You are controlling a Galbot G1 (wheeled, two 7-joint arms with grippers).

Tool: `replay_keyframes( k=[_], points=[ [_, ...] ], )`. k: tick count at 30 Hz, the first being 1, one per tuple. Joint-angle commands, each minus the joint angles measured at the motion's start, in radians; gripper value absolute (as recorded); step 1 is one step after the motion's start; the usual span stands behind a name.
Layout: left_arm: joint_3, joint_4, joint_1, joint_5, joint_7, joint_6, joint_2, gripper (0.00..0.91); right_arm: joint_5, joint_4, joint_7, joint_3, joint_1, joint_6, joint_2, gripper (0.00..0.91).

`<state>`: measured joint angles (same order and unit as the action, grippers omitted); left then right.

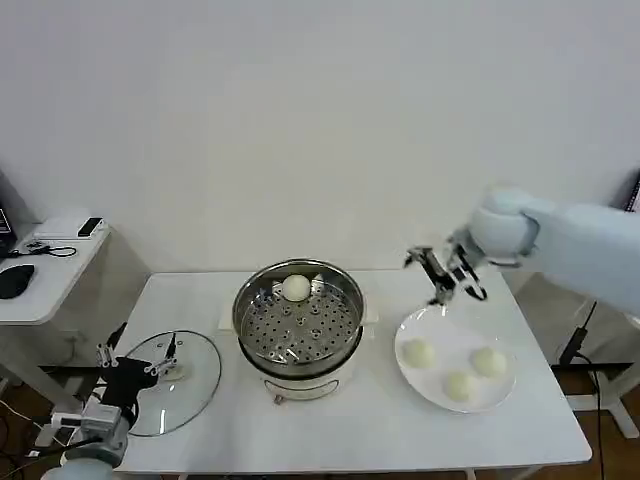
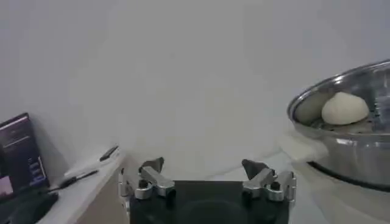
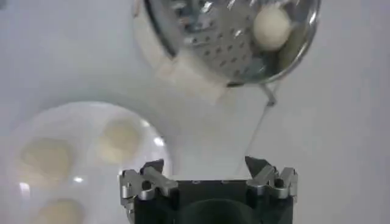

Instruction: Take steamed baozi put them in steamer then cover it.

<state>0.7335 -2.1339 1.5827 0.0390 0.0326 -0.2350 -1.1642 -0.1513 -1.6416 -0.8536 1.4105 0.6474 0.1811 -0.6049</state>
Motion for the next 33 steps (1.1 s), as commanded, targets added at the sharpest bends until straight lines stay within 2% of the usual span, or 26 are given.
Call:
replay_keyframes(
  k=[1,8,11,16,23,33],
  points=[
    [-0.017,0.001,-0.015,-0.008,0.0,-0.002,0.017,0.907,-0.006,-0.136,0.06,-0.084,-0.216,0.154,0.215,0.907],
    [-0.026,0.002,-0.009,-0.031,0.0,0.0,-0.002,0.907,0.02,-0.085,0.065,-0.252,-0.425,0.168,0.198,0.907],
    [-0.024,0.003,-0.004,-0.034,0.0,0.0,-0.007,0.907,0.028,-0.059,0.071,-0.291,-0.486,0.185,0.175,0.907],
    [-0.014,-0.003,0.008,-0.031,-0.001,-0.002,-0.014,0.907,0.076,0.026,0.071,-0.357,-0.564,0.171,0.114,0.907],
    [0.0,-0.005,0.022,-0.032,-0.004,-0.002,-0.009,0.907,0.087,0.166,0.075,-0.382,-0.615,0.158,0.011,0.907],
    [0.012,-0.003,0.024,-0.03,-0.005,-0.001,-0.003,0.907,0.084,0.262,0.076,-0.403,-0.637,0.146,-0.113,0.907]
  ],
)
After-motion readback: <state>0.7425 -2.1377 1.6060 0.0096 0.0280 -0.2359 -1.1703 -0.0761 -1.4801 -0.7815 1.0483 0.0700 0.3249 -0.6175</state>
